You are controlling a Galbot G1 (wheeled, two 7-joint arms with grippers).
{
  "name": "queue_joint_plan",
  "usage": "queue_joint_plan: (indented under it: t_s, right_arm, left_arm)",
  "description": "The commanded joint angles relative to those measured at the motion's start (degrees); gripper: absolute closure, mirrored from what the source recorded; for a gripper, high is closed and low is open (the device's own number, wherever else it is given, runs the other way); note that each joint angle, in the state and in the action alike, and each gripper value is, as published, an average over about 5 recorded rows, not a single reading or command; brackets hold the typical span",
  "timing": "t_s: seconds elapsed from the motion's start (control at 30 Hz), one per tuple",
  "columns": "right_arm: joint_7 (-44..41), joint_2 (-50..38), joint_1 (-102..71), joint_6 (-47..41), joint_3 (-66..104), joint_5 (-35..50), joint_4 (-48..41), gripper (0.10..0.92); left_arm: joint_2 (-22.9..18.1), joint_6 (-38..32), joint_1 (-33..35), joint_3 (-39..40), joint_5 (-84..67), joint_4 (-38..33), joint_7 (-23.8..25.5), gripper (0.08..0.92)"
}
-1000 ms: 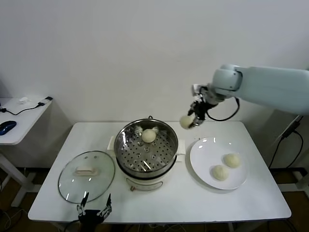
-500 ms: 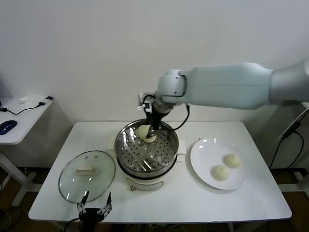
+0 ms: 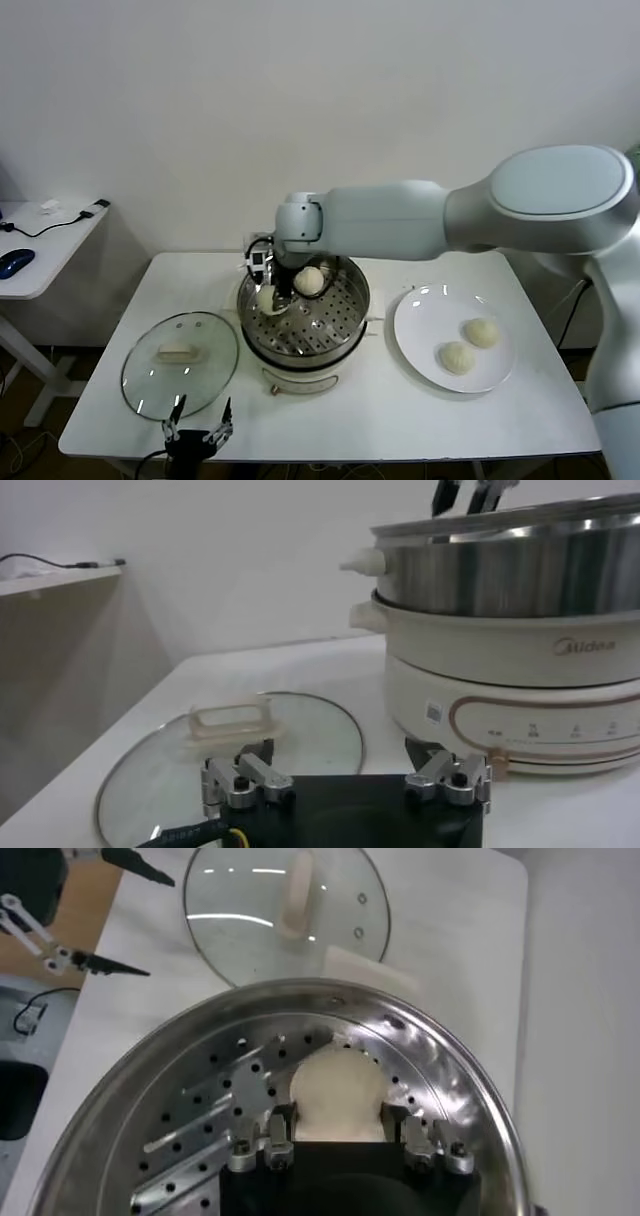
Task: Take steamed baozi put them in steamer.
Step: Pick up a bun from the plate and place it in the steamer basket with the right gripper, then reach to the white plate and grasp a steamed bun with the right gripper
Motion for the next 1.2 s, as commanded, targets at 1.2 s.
queue_joint_plan:
  t_s: [1.2]
  right_arm:
    - [-19.3,-52.0,14.9,17.8,-19.6,-27.1,20.7,0.203]
  left_arm:
    - [-0.9,0.4,1.5,1.5,1.5,-1.9,0.1,0.177]
